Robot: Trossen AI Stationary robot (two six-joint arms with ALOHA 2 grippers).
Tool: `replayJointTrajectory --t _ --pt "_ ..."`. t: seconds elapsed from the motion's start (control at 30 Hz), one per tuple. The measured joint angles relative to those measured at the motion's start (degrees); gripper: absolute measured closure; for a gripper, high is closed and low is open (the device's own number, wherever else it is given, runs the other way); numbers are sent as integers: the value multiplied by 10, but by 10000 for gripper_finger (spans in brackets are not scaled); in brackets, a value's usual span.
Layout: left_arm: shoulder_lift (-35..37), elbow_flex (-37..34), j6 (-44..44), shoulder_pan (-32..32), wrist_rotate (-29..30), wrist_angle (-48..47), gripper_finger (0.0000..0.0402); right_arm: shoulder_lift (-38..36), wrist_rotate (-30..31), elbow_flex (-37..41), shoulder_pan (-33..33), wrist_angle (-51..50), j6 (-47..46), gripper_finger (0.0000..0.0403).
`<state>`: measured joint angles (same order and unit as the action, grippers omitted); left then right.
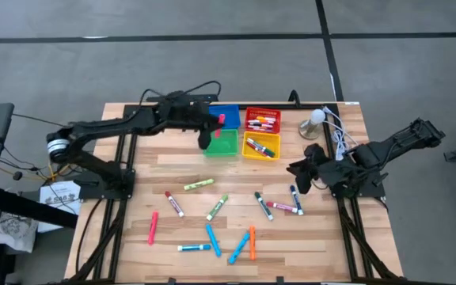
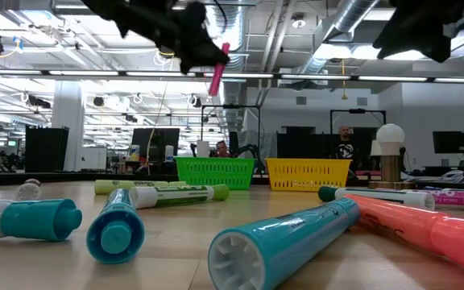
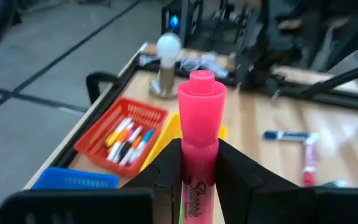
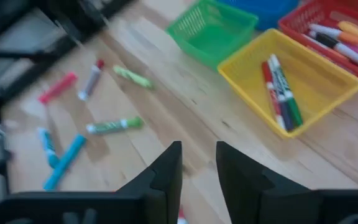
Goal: Pick & Place Markers
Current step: Put the right pink highlighter into the blue bin
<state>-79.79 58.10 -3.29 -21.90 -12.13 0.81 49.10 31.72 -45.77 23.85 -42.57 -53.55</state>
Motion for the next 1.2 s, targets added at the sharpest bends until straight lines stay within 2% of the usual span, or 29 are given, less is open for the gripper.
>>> replayJointTrajectory --t 0.13,0.37,0.5,0.63,0.93,1.2 --pt "-75 48 -42 -28 -10 -5 334 -38 -1 36 -7 56 24 328" --pt "-195 182 -144 -70 -12 -131 334 -68 -3 78 -8 99 26 335" --pt "-239 230 -185 -88 -12 -180 334 -70 -4 95 -8 123 25 336" --pt "-269 241 -216 -104 -9 -189 334 -69 -4 102 -8 142 25 336" --pt "-310 241 -222 -140 -12 -192 334 -68 -4 105 -12 161 25 336" --pt "-328 241 -245 -145 -16 -200 334 -68 -4 105 -25 177 28 336"
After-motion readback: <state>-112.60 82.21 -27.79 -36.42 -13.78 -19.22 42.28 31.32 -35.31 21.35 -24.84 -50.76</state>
